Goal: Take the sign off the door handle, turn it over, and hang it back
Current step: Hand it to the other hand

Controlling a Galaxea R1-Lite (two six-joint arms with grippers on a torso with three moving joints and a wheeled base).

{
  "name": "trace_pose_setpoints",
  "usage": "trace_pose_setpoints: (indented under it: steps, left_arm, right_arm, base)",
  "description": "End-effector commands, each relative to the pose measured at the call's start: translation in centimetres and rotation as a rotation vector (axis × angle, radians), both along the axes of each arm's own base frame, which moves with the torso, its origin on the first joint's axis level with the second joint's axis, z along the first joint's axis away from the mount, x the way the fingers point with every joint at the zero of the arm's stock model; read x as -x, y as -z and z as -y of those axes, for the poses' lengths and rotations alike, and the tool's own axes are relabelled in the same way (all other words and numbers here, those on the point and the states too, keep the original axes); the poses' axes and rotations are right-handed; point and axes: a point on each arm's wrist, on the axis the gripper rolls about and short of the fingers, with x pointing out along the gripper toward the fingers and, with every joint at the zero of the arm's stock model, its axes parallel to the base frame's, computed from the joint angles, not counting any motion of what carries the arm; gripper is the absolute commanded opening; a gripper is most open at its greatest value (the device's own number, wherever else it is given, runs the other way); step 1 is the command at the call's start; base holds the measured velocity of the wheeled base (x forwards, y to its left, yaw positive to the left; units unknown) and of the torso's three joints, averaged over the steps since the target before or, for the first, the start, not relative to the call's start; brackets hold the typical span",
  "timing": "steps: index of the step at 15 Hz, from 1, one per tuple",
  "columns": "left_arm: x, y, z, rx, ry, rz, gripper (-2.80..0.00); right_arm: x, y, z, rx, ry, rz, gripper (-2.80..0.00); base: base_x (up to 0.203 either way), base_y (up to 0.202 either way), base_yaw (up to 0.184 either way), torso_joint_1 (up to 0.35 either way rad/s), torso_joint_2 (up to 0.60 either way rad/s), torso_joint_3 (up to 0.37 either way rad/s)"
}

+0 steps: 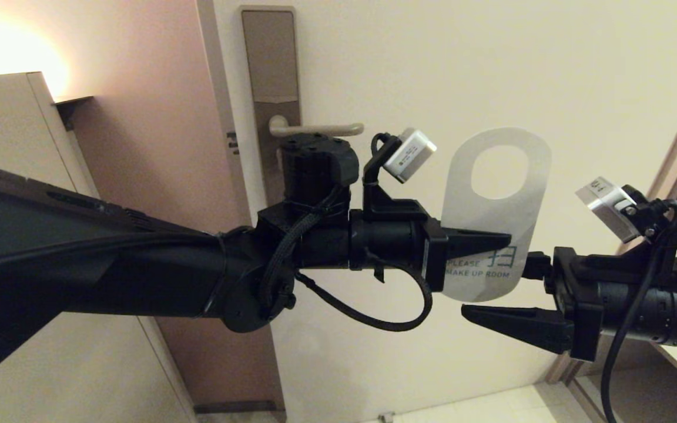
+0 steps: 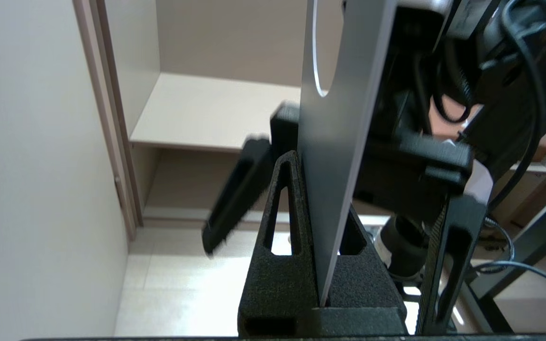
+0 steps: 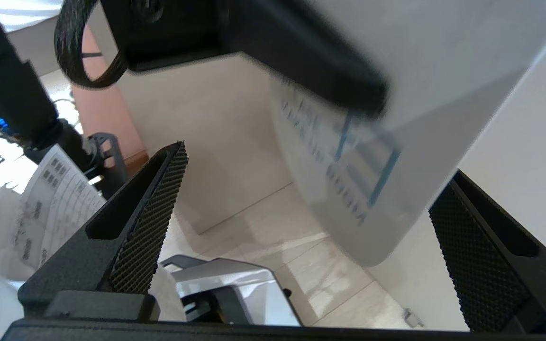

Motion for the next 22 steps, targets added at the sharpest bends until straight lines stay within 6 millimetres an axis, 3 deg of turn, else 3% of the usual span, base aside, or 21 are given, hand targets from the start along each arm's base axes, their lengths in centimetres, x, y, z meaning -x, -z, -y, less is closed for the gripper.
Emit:
trace_pose_setpoints:
  steps: [1,22]
  left_arm:
    - [0.07,-0.11,0.01,0.009,0.006,-0.009,-2.80]
    - [0.43,-0.74,0.18,0.045,0.021,-0.058,-2.80]
  right_arm:
    - [0.13,0.10,0.02,-0.003,-0.011,-0.003,0.00]
    - [-0.44,0.24,-0.40,-0.045,-0.113,0.021,0.00]
  base:
    - [0.000,0.000,0.000,0.000,0.00,0.000]
    - [0.000,0.000,0.000,0.000,0.00,0.000]
